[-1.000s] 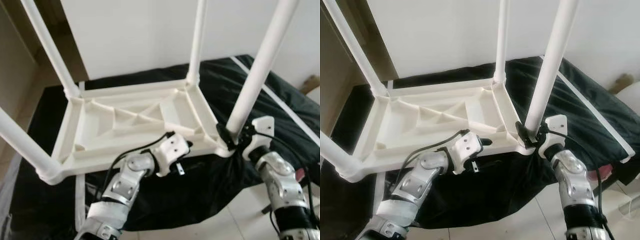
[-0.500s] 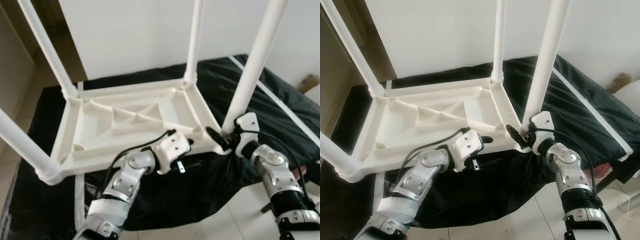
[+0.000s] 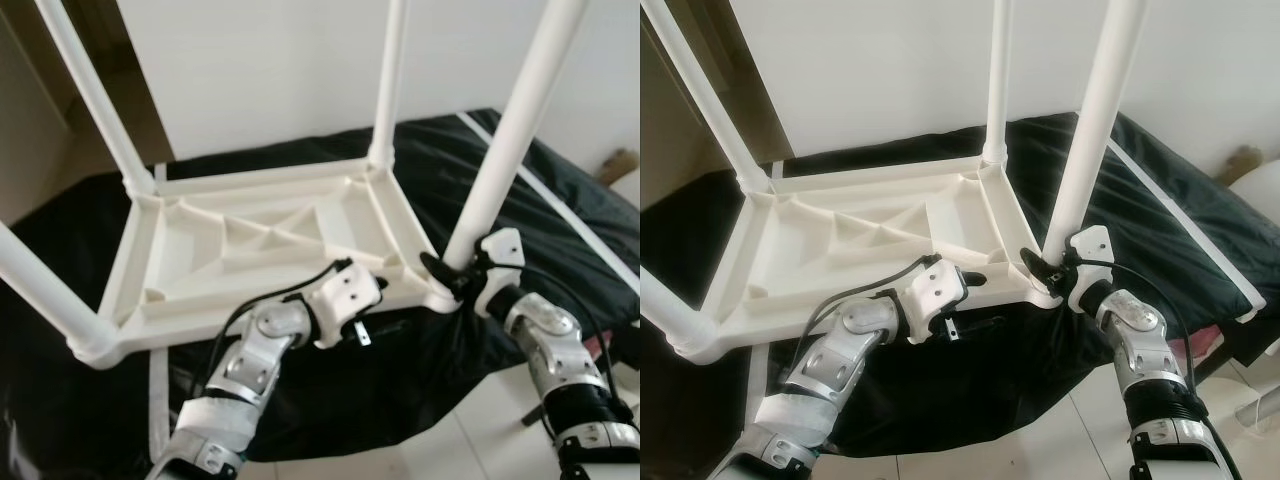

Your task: Building children table

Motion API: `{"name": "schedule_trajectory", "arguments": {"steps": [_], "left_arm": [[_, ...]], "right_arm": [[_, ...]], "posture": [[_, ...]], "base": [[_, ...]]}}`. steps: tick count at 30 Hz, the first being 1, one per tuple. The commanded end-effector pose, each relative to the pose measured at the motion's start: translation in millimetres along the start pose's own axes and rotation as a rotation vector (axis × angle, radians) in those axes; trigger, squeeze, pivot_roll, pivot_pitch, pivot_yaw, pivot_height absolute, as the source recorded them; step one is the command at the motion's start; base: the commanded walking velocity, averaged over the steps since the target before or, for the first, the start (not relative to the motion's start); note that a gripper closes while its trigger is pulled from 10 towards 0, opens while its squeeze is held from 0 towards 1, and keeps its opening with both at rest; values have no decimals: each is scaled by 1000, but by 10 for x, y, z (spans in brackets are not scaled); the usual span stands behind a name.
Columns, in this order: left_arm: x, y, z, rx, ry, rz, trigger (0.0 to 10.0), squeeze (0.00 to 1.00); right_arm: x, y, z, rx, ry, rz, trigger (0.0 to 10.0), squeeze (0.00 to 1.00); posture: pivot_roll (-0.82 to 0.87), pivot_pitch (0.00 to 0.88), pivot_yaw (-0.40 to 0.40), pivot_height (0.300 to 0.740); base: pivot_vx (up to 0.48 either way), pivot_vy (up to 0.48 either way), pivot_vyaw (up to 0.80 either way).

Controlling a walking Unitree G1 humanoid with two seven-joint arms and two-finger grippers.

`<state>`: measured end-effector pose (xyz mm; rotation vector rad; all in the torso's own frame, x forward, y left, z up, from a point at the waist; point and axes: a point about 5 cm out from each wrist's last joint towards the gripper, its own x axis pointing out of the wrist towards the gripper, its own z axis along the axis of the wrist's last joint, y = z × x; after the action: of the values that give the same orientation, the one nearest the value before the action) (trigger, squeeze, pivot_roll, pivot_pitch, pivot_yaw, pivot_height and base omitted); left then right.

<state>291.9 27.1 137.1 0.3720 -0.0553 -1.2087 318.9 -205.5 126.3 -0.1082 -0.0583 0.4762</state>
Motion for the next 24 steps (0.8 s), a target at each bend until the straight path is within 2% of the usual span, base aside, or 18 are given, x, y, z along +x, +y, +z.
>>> {"name": "schedule_trajectory", "arguments": {"steps": [1, 17, 19, 20, 21, 24], "left_arm": [[-6, 53, -32, -1, 14, 88, 10000, 0], [84, 82, 31, 12, -15, 92, 10000, 0], [94, 88, 37, 13, -18, 91, 10000, 0], [106, 96, 45, 17, -22, 86, 10000, 0], [106, 96, 45, 17, -22, 86, 10000, 0], [129, 123, 72, 27, -27, 85, 10000, 0]], "right_arm": [[-26, 84, -129, 53, 35, -10, 10000, 0], [30, 190, -78, 90, -8, -312, 10000, 0], [42, 243, -63, 100, -19, -351, 10000, 0], [60, 356, -51, 114, -30, -408, 10000, 0], [60, 356, -51, 114, -30, -408, 10000, 0], [79, 485, -63, 143, -28, -485, 10000, 0]], "posture": [[-102, 0, 59, 740], [-141, 0, 56, 740], [-148, 0, 64, 740], [-159, 0, 71, 740], [-159, 0, 71, 740], [-166, 0, 74, 740]], "base": [[0, 0, 0], [0, 0, 0], [0, 0, 0], [0, 0, 0], [0, 0, 0], [0, 0, 0]]}}
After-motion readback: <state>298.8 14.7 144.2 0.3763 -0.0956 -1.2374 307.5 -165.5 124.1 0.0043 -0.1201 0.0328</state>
